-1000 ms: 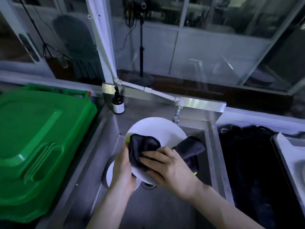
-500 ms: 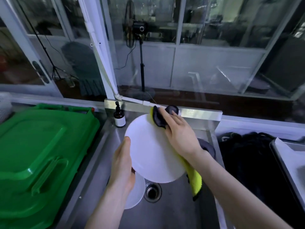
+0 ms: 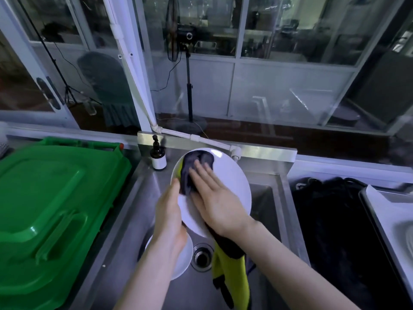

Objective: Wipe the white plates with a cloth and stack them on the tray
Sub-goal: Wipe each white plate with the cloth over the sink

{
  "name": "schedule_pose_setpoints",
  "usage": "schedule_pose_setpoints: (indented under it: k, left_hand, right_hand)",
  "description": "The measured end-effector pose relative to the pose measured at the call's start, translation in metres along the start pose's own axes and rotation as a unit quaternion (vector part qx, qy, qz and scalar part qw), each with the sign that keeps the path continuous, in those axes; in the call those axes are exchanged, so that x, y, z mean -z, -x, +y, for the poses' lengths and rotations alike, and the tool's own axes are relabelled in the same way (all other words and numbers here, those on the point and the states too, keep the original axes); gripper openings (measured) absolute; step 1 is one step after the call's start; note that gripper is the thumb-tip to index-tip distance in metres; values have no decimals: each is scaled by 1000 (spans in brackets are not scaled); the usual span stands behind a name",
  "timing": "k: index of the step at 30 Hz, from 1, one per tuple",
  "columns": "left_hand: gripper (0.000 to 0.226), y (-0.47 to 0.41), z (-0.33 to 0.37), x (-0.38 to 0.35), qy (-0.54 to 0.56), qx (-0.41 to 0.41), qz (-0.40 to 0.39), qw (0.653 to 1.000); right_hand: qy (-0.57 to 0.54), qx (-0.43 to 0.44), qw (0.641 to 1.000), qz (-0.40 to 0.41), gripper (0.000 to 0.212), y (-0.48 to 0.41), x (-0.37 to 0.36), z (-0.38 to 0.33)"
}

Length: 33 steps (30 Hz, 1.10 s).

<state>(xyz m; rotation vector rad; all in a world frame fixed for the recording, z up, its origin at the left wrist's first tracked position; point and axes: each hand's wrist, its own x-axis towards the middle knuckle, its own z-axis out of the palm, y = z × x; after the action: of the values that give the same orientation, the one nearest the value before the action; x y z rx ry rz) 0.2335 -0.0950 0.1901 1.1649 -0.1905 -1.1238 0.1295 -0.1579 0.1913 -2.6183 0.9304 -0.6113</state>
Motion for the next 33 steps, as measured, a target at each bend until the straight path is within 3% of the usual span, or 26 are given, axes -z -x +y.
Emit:
schedule_pose_setpoints:
  k: [3,5,9,12,16,21,25,28,33]
  left_hand:
    - [31,3,-5,5,-20,-25,-11,999]
    - [33,6,-3,9,-9,-20,6,1000]
    - [37,8,3,5,-24,-19,-1,1000]
    - [38,9,5,-5,-32,-10,-28,999]
    - [55,1,15,-10,-18,25,-54,998]
    - [69,-11,22,8,34,34,-40,998]
    - [49,-15,24,12,-6,-78,-17,997]
    - [49,-7,22,9,-16,-78,-21,997]
    - [44,0,24,5,-31,-84,-47,995]
  right_hand:
    - [5,-102,995,24,53,-12,8,21]
    - [20,-107,994,30,52,-4,11,30]
    - [-8,-56,998,2,54,18,12,21]
    - [-9,-20,999,47,53,-2,16,5]
    - [-4,66,997,34,50,-6,15,-9]
    - [2,135,991,22,44,50,-5,-2]
    - [29,59,996,61,46,67,1,25]
    - [26,-25,996,79,45,43,20,39]
    - [14,-22,996,80,49,-3,36,32]
